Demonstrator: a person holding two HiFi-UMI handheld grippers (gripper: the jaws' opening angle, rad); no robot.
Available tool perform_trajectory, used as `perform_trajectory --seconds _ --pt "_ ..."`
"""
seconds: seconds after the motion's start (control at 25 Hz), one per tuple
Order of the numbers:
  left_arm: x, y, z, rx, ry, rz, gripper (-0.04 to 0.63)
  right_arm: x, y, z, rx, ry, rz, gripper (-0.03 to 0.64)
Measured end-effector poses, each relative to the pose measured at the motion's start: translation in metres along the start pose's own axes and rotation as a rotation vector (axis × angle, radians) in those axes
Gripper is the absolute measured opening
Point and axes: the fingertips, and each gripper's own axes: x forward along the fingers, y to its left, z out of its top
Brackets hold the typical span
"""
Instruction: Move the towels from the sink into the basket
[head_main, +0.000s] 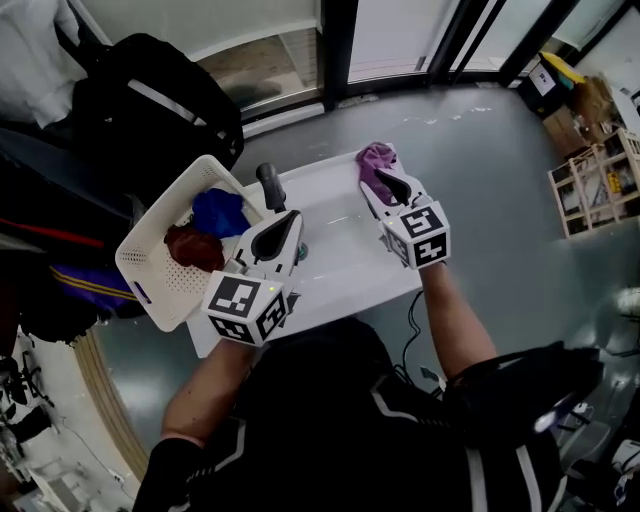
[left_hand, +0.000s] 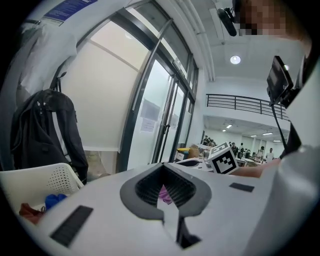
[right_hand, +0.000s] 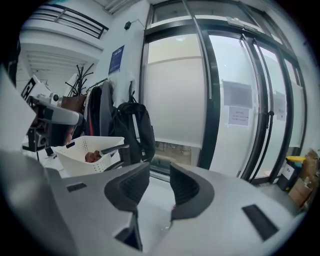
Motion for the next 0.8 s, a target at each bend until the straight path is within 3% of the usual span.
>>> perform_trajectory --seconds 0.2,0.4,0.56,0.8 --pt "0.034 -0.006 -0.013 0.051 0.054 -0.005 0.006 0.019 -0.031 -0.023 0.0 0.033 0.025 0.176" --pt "0.062 -0.002 -0.029 0.01 0.091 0.038 0.006 0.036 -0.056 -0.048 -0.011 0.09 0.068 0.212" --pt "0.081 0.01 -0.044 -0.043 0.124 0.078 0.006 0.054 -0.068 -0.073 -0.004 0.14 0.112 0.29" --pt "0.106 0.004 -0.062 -0.033 0.164 0.068 0.006 0.077 -0.082 -0.104 0.006 0.201 0.163 0.324"
